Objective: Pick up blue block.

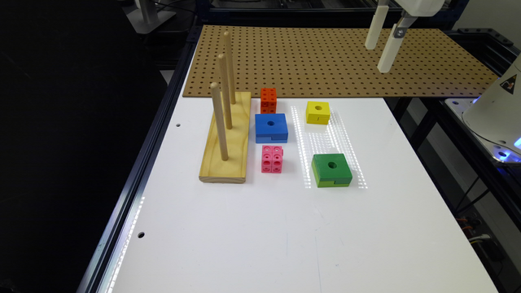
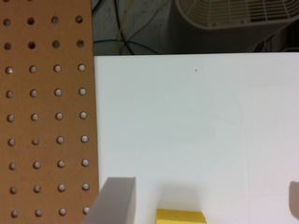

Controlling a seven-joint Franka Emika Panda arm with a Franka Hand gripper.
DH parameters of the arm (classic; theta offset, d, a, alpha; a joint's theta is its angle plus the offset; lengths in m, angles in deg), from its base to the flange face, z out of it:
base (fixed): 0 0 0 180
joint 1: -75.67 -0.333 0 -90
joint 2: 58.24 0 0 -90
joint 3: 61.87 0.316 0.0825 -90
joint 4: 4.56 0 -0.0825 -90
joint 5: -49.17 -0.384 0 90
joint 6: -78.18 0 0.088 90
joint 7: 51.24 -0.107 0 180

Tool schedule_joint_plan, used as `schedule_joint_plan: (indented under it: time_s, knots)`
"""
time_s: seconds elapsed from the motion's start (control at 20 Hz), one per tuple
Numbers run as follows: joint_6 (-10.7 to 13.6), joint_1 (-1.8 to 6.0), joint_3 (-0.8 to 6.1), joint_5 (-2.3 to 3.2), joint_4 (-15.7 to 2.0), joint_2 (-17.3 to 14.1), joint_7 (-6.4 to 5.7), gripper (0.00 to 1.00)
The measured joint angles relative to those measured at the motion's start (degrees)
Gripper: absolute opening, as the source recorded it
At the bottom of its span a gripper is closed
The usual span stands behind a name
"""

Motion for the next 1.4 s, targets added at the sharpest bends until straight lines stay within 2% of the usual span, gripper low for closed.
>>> schedule_joint_plan:
  time_s: [0.8, 1.1, 1.4]
  knots:
    - [0.0, -0.01, 0.17, 0.00, -0.08, 0.4, 0.00, 1.00]
    - [0.0, -0.04, 0.25, 0.00, -1.39, 0.0, 0.00, 1.00]
    - [-1.0, -0.08, 0.29, -0.01, -4.32, -3.3, 0.00, 1.00]
